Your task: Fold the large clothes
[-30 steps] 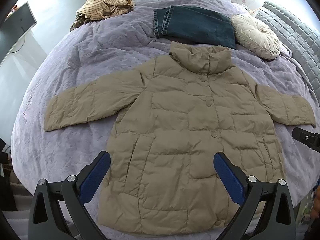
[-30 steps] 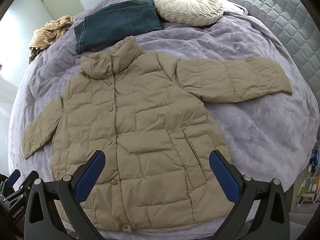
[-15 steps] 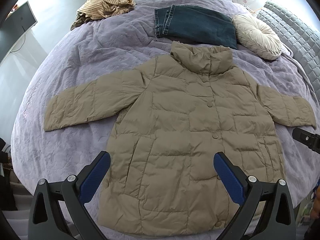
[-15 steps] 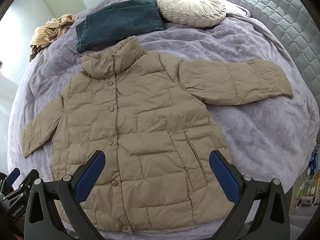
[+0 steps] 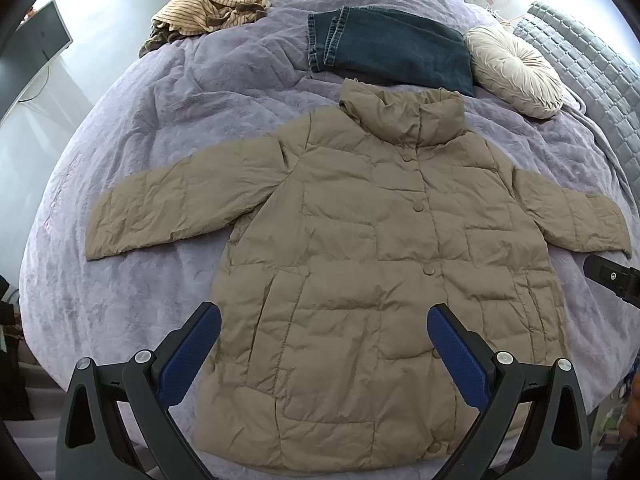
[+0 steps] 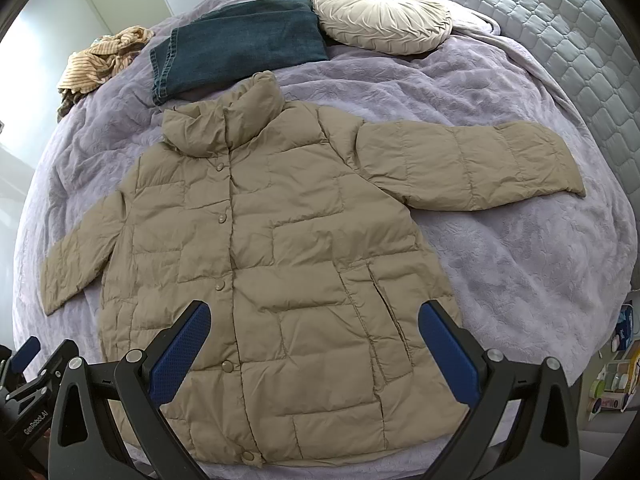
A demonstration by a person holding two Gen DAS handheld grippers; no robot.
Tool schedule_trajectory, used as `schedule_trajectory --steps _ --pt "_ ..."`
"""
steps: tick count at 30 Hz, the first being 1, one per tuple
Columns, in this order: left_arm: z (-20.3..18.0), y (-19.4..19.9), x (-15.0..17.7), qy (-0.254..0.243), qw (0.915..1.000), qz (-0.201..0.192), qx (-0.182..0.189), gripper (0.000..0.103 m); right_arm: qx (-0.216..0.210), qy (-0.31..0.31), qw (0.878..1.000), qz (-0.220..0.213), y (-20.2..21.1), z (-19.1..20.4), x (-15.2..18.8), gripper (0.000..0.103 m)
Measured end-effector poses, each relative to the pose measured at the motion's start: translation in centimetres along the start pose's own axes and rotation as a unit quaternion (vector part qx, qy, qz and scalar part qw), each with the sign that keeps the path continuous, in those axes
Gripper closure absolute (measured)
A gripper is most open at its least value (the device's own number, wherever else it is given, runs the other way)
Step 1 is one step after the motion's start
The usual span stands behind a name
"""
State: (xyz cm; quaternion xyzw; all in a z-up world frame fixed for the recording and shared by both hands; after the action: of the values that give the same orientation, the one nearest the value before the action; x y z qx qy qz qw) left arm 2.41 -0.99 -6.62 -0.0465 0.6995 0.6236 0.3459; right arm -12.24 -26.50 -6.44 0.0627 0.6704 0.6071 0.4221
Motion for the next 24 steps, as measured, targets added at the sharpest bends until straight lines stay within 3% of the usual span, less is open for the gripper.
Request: schedule_trajectory --steps 24 --pt "-0.02 -0.04 -0.06 0.0 1.0 0.0 0.0 0.0 0.0 -0.002 1.0 0.0 0.03 -0.02 0.12 0.0"
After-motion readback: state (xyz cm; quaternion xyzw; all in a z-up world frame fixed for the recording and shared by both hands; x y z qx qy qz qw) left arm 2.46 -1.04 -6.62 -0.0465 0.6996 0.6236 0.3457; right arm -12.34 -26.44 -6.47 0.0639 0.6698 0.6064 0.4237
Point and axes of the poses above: each gripper's, at about its wrist camera, not at the fingertips, and y roughly against the way its jaws point, z to its left, x to its underside, the point moved 9 cm from there along -y, roughly the way its jaws point, and after that the axes turned 10 degrees about -z, right-handed, at the moved point
